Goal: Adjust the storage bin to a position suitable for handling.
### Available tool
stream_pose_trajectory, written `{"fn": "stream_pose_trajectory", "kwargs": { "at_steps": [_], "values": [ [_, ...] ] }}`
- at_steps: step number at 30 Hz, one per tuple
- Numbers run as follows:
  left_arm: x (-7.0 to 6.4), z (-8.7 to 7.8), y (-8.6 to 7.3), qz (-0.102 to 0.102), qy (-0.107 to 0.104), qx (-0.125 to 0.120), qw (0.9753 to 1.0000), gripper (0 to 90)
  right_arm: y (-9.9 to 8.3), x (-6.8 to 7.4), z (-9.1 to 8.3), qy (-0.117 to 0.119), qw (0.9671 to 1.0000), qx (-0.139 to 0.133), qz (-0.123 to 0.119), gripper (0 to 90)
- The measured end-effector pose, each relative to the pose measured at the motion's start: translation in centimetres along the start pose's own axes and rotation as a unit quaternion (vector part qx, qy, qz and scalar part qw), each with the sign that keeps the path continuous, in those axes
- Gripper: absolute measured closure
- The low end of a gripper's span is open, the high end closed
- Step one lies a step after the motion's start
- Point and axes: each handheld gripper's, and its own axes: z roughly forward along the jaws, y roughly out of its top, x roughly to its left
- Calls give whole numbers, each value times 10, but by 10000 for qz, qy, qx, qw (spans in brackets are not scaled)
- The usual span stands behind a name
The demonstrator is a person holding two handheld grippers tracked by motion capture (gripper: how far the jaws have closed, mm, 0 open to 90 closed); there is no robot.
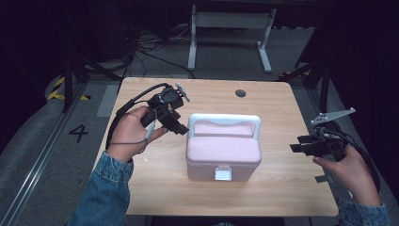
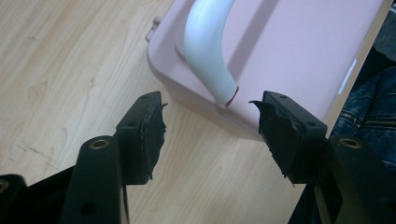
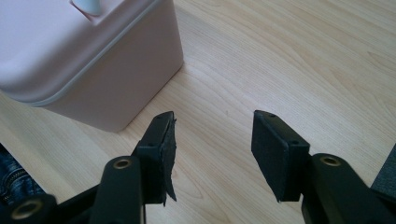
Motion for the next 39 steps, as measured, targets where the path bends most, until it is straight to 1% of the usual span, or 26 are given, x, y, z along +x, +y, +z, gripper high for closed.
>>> {"fn": "stream_pose_trajectory", "kwargs": {
  "at_steps": [4,6,7,10,13,14,18,20,21,23,28,30,32,33,36,39],
  "values": [
    [-1,3,13,113,72,15,9999,371,-3,0,0,8,10000,-7,-2,488],
    [-2,4,19,169,49,44,9998,375,-4,-1,-1,6,10000,-6,-4,488],
    [-3,6,23,228,59,23,9997,373,-5,-1,-1,9,10000,-3,2,488],
    [-5,11,34,316,75,79,9994,368,-6,-1,-1,7,10000,-10,34,485],
    [-6,16,45,372,-58,74,9993,380,-7,0,-1,15,10000,-10,19,475],
    [-6,16,45,372,-58,74,9993,380,-7,0,-1,15,10000,-10,19,475],
    [-9,22,56,455,-63,27,9989,390,-9,1,-1,33,10000,-15,5,473],
    [-10,27,60,508,-100,44,9986,394,-10,1,-2,28,10000,-10,21,471],
    [-11,29,63,550,-111,104,9984,394,-10,1,-2,28,10000,-10,21,471],
    [-14,34,67,629,-89,105,9979,394,-11,1,-2,31,10000,-10,20,471],
    [-19,43,74,761,-109,153,9969,395,-11,2,0,49,10000,4,-7,470],
    [-20,47,75,818,-124,234,9963,401,-10,3,0,81,10000,-10,-15,469],
    [-18,50,75,810,-141,330,9961,409,-10,3,0,76,10000,-20,-20,467],
    [-17,52,75,747,-115,391,9964,423,-10,3,0,78,10000,-16,-10,467],
    [-16,53,74,732,-86,481,9961,493,-10,3,0,102,9999,-4,25,466],
    [-18,53,74,818,31,498,9954,564,-10,3,1,112,9999,-1,40,467]
  ]
}}
